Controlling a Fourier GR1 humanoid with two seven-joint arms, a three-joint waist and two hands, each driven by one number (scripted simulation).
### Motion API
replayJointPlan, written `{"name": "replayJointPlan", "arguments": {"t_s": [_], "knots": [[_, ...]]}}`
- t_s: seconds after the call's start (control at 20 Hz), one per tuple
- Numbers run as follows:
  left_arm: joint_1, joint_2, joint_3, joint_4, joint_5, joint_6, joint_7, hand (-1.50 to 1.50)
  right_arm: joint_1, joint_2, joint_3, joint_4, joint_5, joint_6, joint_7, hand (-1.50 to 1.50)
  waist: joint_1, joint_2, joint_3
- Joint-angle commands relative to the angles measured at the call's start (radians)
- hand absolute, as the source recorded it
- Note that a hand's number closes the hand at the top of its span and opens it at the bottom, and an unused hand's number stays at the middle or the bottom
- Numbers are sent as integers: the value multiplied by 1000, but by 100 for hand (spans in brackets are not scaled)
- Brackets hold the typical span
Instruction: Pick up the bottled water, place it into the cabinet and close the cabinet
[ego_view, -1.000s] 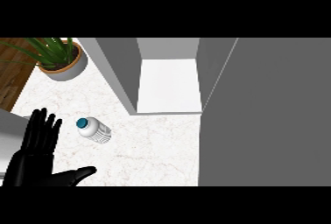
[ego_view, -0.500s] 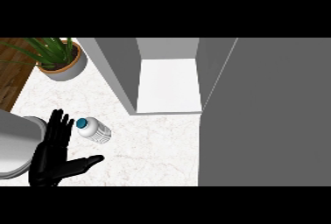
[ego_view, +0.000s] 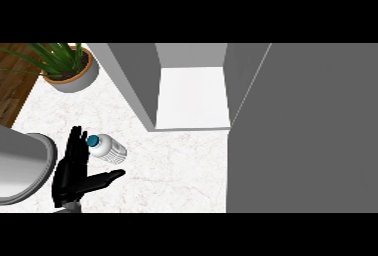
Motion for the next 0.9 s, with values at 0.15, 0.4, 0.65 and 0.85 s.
{"name": "replayJointPlan", "arguments": {"t_s": [0.15,0.4,0.65,0.85], "knots": [[-115,37,67,196,10,9,-86,-150,122,-23,-63,-192,-97,36,16,-150,-2,0,0],[-188,49,80,297,4,16,-130,-150,110,-30,-100,-190,-130,33,14,-150,3,1,0],[-221,11,102,421,69,-92,-217,-150,90,-21,-90,-171,-105,30,0,-150,7,3,0],[-217,16,116,515,94,-186,-293,-150,134,-19,-109,-158,-102,61,-35,-150,2,1,0]]}}
